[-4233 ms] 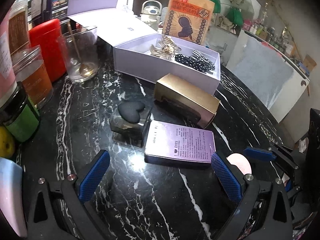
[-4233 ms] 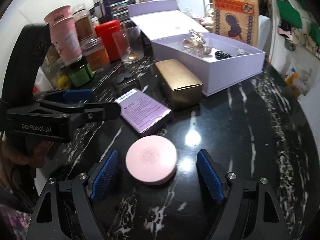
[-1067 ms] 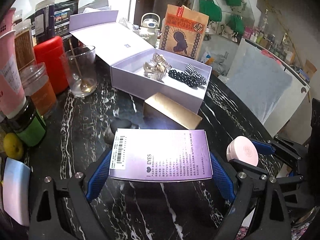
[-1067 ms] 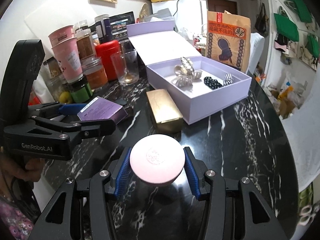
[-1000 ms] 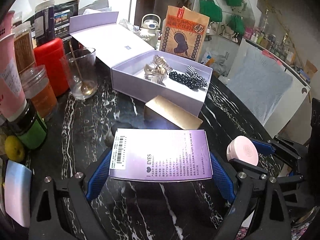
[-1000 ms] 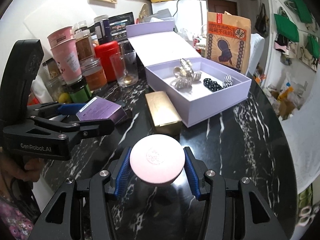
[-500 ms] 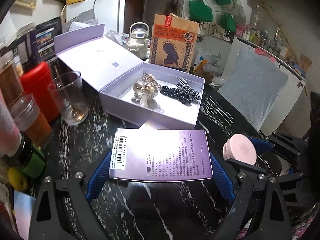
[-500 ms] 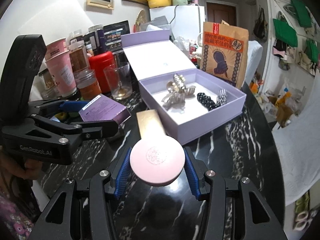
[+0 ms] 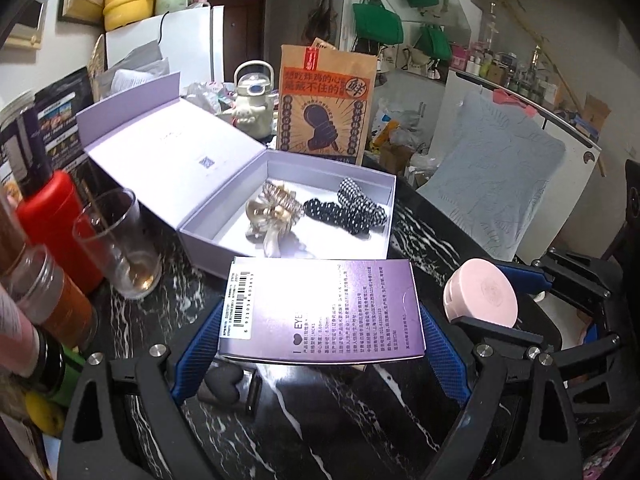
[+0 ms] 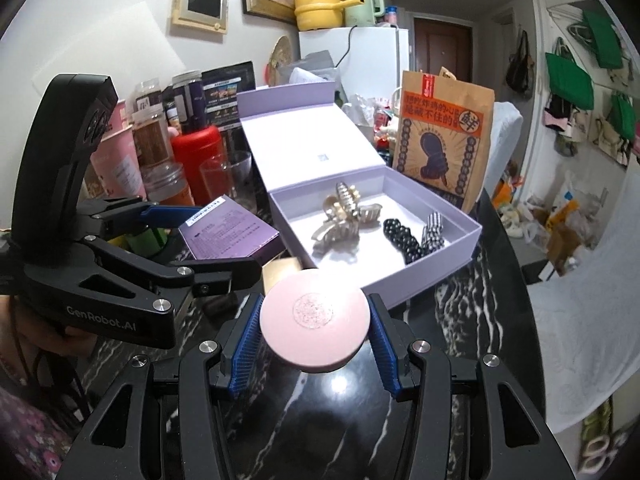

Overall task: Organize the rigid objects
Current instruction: 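Lift the card and pink compact and carry them toward the lavender box, then lower the card and pink compact into the lavender box with both tools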

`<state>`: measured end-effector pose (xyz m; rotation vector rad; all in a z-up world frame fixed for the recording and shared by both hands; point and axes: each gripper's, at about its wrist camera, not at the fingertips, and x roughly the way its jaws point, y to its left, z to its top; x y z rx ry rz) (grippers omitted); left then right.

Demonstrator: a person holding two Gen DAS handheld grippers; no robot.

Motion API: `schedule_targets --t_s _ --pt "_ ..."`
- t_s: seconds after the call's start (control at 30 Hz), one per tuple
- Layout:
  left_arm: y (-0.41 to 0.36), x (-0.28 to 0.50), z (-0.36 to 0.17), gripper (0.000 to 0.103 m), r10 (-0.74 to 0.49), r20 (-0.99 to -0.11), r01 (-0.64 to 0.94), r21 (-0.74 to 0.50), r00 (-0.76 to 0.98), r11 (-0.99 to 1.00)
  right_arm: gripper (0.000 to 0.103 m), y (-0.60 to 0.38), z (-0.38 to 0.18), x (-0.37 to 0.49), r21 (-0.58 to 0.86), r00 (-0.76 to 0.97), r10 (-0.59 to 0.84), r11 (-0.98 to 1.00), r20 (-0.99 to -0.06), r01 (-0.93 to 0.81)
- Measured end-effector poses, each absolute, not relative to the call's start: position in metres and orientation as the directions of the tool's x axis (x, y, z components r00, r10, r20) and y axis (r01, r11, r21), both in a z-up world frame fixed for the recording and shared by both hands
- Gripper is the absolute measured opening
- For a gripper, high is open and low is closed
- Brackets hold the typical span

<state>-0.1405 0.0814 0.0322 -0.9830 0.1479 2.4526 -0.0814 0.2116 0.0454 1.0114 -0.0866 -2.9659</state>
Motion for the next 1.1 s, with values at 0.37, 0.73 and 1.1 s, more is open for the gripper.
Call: schedule_targets --t_s 0.37,0.73,1.1 --pt "0.097 -0.163 0.053 0.093 0.418 -0.649 -0.509 -0.055 -0.636 -0.859 0.050 0.232 0.066 -0.096 0.027 -0.818 0.012 -0.999 -0.576 -0.033" --pt "0.109 -0.186 0.076 0.093 0.407 -0.602 -0.503 -0.009 -0.687 -0.864 0.050 0.259 0.085 -0.115 0.008 -0.828 0.072 -0.996 -0.556 -0.092" --pt "0.115 -0.221 0.085 0.093 0.421 -0.590 -0.503 -0.029 -0.689 -0.864 0.050 0.286 0.091 -0.146 0.001 -0.812 0.130 -0.987 -0.570 -0.159"
